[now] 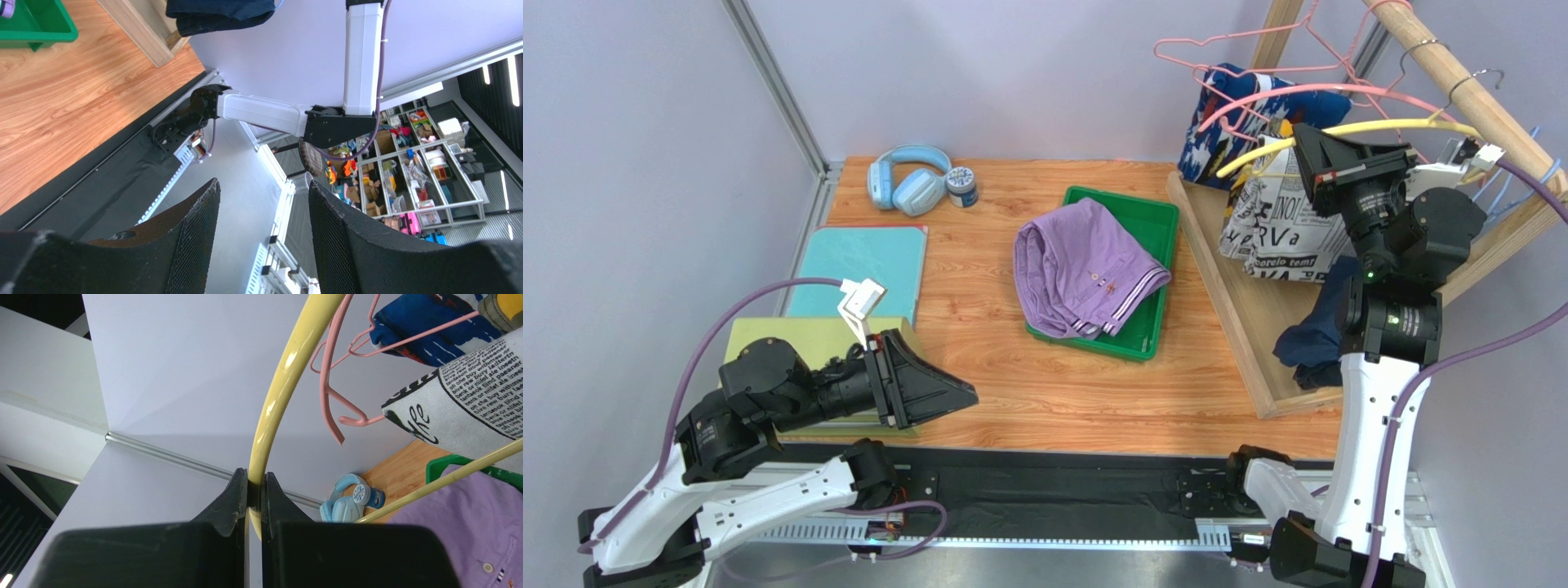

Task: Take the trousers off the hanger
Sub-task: Hang the hanger back to the clothesline with the right arm

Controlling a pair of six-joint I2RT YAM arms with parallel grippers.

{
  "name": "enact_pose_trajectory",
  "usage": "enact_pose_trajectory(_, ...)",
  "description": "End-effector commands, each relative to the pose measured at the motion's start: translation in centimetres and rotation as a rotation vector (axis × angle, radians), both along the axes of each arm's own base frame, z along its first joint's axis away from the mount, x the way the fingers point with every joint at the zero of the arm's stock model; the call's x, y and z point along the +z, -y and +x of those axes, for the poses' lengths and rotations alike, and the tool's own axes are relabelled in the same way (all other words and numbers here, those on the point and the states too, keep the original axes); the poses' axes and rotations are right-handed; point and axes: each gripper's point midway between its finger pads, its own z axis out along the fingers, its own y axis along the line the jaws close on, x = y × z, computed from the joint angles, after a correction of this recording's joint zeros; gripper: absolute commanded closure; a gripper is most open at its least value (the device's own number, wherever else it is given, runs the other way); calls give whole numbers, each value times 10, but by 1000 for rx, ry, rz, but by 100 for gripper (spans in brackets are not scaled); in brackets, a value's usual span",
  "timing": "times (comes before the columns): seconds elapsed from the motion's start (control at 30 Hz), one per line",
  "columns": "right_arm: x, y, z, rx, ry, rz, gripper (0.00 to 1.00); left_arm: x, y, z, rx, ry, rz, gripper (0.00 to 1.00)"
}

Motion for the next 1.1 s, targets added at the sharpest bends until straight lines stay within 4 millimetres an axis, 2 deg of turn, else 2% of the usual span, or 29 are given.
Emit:
enact_pose_trajectory(0.0,19,9,1,-49,18,36,100,2,-1,-2,-10,7,-9,39)
enact_pose_trajectory(0.23,-11,10,-5,-59,-94,94,100,-1,2,-4,-27,2,1,39)
enact_pose_trajectory(0.33,-8,7,-19,-66,-77,82,100,-1,7,-5,-49,1,6,39)
enact_pose_trajectory(0.43,-13,6,-19,-65,-114,63,98,-2,12,-5,-66,-1,13,39)
enact_pose_trajectory(0.47,-10,3,-21,-48,-108,50,93,-3,13,-5,-69,-3,16,39)
enact_pose_trajectory(0.53,-14,0,-19,-24,-126,21,88,-1,15,-7,-84,2,9,39)
enact_pose_trajectory(0.63,-13,-7,-28,1,-127,-52,73,0,17,-7,-95,8,11,39)
enact_pose_trajectory(0.67,-11,-8,-32,-3,-125,-80,61,-1,18,-7,-97,7,15,39)
enact_pose_trajectory(0.77,-8,-10,-49,-16,-131,-177,41,1,21,-7,-111,19,18,39)
enact_pose_trajectory(0.93,-16,-18,-82,-4,-152,-354,32,6,28,-8,-143,42,17,42)
enact_pose_trajectory(1.0,-24,-21,-98,-12,-171,-413,21,10,32,-8,-150,55,8,43)
enact_pose_trajectory(1.03,-22,-19,-105,-28,-167,-451,20,11,35,-6,-151,68,5,43)
enact_pose_trajectory(1.07,-34,-19,-112,-22,-208,-500,19,15,39,-7,-163,80,-6,43)
